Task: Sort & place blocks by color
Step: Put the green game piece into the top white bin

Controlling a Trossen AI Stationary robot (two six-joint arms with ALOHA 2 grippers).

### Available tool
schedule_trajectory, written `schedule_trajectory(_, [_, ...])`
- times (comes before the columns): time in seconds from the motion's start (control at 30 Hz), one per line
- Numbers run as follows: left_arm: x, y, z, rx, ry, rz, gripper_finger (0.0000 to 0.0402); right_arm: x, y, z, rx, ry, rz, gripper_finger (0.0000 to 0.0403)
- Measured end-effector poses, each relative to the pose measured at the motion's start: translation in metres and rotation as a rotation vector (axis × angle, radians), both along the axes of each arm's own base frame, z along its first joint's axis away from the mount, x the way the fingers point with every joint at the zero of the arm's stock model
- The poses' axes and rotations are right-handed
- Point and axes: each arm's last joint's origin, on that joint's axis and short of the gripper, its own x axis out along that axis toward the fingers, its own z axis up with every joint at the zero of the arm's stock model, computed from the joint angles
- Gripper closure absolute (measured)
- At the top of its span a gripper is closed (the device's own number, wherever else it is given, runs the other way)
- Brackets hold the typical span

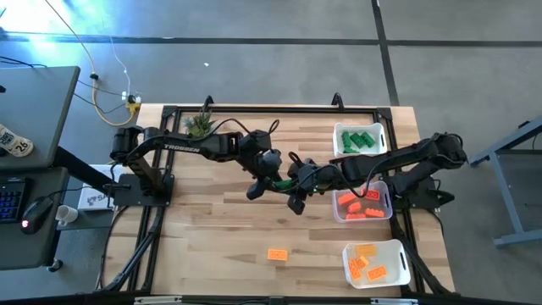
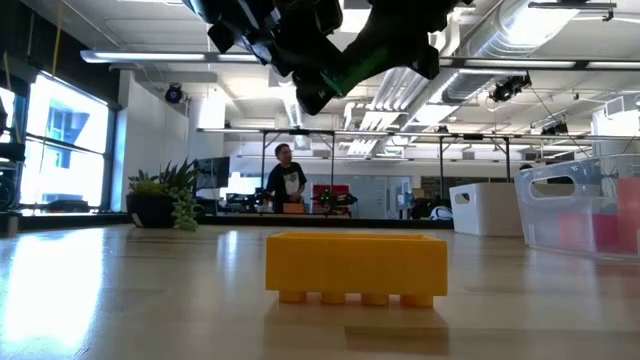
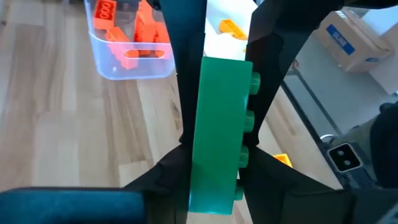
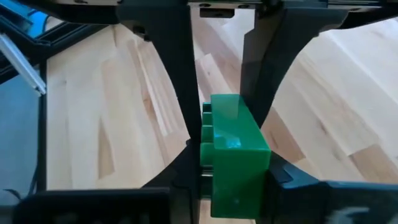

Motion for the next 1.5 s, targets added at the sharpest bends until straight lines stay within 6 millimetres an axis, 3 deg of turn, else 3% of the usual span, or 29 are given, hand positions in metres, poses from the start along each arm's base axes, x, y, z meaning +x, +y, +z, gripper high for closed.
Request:
schedule_trajectory(0.2, [0.000, 0.000, 0.000, 0.019, 0.003, 0.022, 0.0280, -0.001, -0.001, -0.001, -0.022, 0.015, -0.013, 0.0333])
schedule_trajectory(0.4, [0.001, 0.004, -0.001, 0.098, 0.031, 0.154, 0.0270, -0.005, -0.004, -0.005, -0.058, 0.073, -0.053, 0.0333])
schedule_trajectory(0.7, [0.001, 0.008, 0.000, 0.086, 0.042, 0.248, 0.0197, -0.014, -0.020, -0.017, -0.048, 0.233, -0.123, 0.0333])
schedule_trajectory(0.87, [0.001, 0.009, 0.000, 0.115, 0.051, 0.287, 0.0174, -0.030, -0.037, -0.024, -0.097, 0.401, -0.248, 0.0333])
schedule_trajectory(1.2, [0.001, 0.009, -0.001, 0.118, 0.056, 0.288, 0.0172, -0.060, -0.077, -0.030, -0.213, 0.704, -0.436, 0.0333])
schedule_trajectory(1.5, [0.001, 0.011, -0.001, 0.172, 0.069, 0.365, 0.0172, -0.079, -0.121, -0.028, -0.351, 0.890, -0.475, 0.0333])
